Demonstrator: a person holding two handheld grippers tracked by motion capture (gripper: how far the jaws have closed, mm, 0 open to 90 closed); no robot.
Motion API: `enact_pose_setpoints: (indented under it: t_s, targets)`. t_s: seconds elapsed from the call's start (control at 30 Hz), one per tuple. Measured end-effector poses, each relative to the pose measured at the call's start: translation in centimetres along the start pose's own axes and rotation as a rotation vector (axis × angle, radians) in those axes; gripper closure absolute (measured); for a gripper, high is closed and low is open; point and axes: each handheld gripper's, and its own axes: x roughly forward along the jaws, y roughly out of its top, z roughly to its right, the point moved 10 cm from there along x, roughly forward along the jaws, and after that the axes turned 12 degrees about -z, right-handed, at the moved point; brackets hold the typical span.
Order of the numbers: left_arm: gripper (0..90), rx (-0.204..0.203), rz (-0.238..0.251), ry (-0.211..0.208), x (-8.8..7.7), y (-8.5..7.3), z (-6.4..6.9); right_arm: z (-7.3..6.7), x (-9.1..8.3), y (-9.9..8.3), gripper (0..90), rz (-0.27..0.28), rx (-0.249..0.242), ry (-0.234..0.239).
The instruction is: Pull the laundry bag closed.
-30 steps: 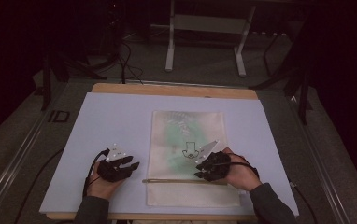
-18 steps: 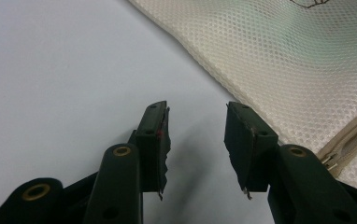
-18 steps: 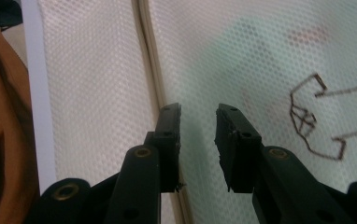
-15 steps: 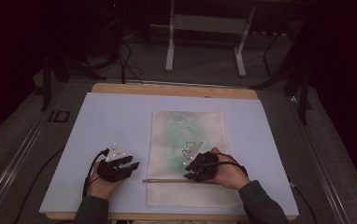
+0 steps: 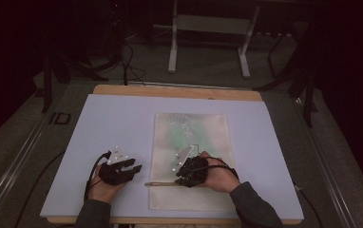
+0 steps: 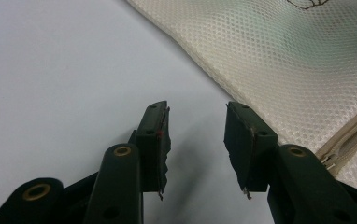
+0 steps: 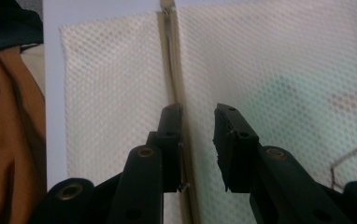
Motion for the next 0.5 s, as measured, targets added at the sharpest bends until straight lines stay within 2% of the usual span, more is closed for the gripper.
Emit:
enact_pose_setpoints:
  t_s: [0.5]
  targets:
    - [59.2,-0.002,0.004,-0.002,-0.1,0.0,-0.1,-1.2,1.5,3.1,76.2,-0.003,-0.06,0.012]
